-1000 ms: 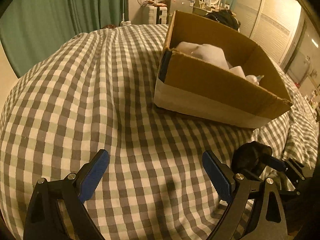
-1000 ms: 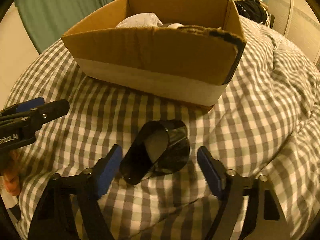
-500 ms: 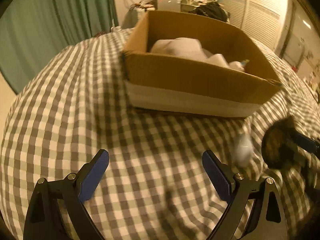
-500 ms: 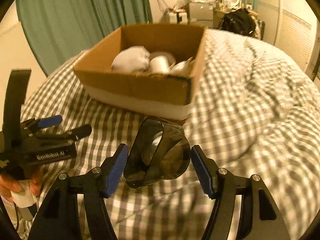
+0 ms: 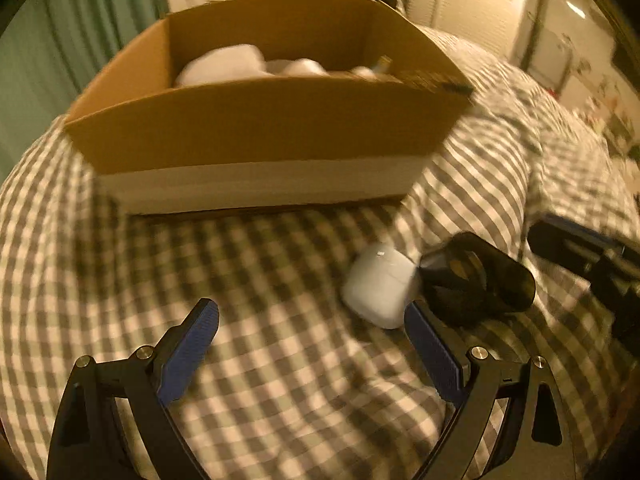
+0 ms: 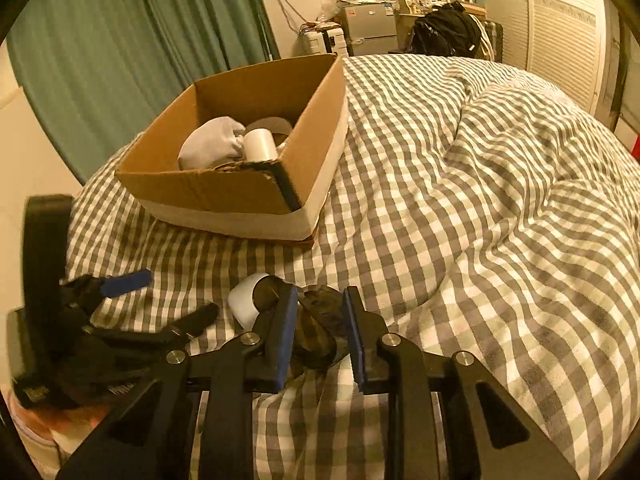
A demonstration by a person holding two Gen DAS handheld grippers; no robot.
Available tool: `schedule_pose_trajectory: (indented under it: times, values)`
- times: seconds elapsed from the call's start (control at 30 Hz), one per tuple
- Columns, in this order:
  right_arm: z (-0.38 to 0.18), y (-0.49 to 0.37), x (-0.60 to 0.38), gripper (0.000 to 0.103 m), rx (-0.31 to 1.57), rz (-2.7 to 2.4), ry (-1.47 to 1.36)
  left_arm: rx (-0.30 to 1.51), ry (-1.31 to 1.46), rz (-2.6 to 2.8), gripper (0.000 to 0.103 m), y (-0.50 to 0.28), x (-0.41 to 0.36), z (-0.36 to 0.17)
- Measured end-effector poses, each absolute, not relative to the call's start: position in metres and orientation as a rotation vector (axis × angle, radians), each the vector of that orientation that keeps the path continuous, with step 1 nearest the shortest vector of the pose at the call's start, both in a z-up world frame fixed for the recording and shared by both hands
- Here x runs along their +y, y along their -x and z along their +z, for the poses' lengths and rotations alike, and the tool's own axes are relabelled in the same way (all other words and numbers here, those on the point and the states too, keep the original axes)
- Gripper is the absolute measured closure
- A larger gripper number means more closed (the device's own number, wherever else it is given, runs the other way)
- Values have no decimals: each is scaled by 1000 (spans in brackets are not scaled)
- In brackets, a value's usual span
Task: Organize objects
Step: 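Grasp the white earbud case with the left gripper while the right gripper grasps the black clip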
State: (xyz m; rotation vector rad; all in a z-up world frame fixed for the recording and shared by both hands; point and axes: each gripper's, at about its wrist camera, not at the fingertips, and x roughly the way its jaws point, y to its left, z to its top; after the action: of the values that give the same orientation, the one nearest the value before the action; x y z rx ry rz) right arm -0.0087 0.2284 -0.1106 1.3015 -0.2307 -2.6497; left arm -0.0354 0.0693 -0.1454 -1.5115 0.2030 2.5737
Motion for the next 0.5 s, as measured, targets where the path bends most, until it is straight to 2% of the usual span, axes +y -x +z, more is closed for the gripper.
schedule_pose_trajectory:
  times: [0.03, 0.1, 0.17, 0.27, 0.37, 0.5]
  values:
    - [-111, 9, 231, 79, -245, -2648, -1304, 235, 1518, 2554, 6, 39, 76, -150]
    - [-113, 10, 233, 69, -269, -2648, -1310, 289, 1526, 2517, 8, 43, 86, -157]
    - [-114, 10, 236, 66, -287, -2645, -1315, 333, 1530, 2473, 15, 47, 96, -164]
    - [-116, 12, 236, 66, -290, -2640, -1324, 388, 1538, 2450, 29, 54, 105, -173]
    - [-118, 13, 236, 65, -284, -2637, -1343, 371, 1512, 2442, 52, 54, 105, -171]
    - [-123, 15, 236, 50, -247, -2643, -1384, 379, 1531, 2451, 53, 47, 100, -165]
